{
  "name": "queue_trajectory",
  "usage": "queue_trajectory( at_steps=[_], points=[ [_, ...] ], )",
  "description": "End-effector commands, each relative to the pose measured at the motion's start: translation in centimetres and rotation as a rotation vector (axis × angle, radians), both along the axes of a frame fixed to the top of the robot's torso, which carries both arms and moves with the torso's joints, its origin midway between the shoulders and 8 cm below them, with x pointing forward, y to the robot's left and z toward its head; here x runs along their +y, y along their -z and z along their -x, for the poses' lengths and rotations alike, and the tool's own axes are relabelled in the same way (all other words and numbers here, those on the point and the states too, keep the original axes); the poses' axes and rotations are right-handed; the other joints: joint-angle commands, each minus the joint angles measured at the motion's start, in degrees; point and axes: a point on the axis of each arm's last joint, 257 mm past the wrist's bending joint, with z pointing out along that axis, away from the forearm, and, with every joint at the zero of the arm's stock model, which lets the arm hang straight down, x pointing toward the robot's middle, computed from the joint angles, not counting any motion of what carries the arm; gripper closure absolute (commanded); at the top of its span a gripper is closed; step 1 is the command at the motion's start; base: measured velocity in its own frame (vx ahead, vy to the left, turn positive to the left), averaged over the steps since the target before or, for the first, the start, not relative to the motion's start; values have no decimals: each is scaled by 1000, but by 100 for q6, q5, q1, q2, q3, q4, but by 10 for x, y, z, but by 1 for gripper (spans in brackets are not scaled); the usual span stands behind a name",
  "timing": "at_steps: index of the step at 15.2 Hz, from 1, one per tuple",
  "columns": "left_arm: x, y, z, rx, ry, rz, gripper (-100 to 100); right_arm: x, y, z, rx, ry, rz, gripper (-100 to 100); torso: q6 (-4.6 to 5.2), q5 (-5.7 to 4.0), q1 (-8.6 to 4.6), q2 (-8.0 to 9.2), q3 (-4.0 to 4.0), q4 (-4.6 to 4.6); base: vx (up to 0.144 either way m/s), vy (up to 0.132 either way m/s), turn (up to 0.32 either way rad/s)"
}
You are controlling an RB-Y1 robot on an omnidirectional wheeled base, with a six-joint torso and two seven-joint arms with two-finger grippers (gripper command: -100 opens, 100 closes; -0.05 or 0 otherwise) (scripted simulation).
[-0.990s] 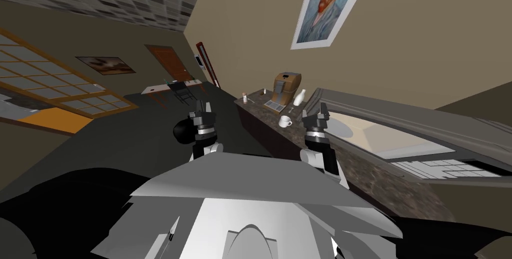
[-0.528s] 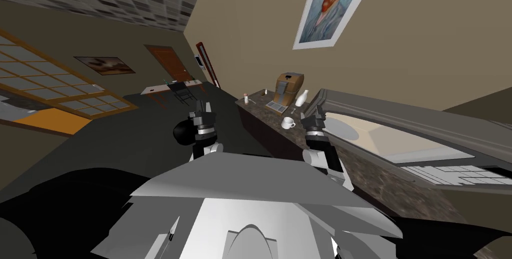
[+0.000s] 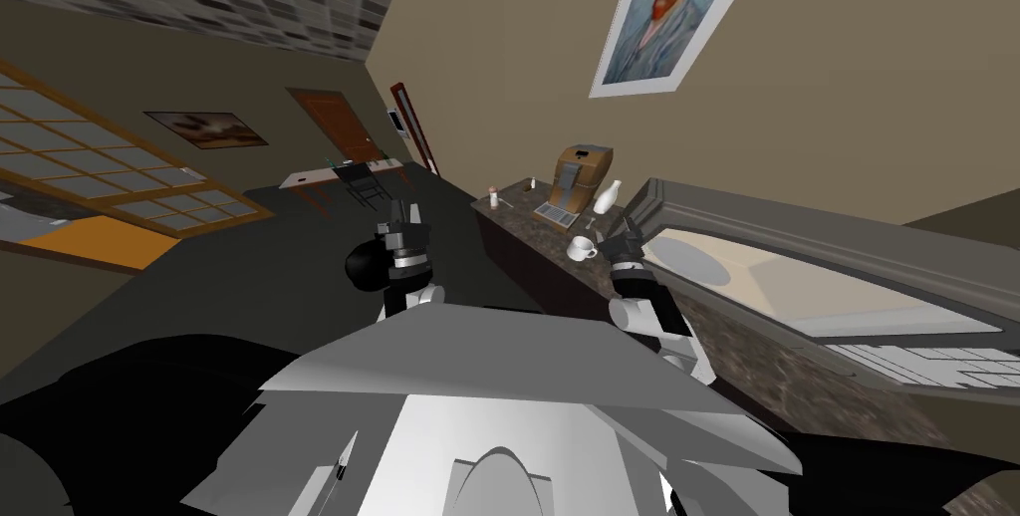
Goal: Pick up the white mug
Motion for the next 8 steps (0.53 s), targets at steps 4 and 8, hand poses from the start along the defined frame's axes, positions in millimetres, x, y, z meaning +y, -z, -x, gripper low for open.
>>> queue_trajectory(
  at_steps=[4,8],
  points=[
    [0,0,0,0,0,0,0,-14,26,-5,108,0,-74,-100,0,0,-4,-2,-1,0,37,47,3],
    [0,0,0,0,0,0,0,-24,47,-6,190,6,-121,-100,0,2,8,-8,-4,-1,48,72,6]
  ],
)
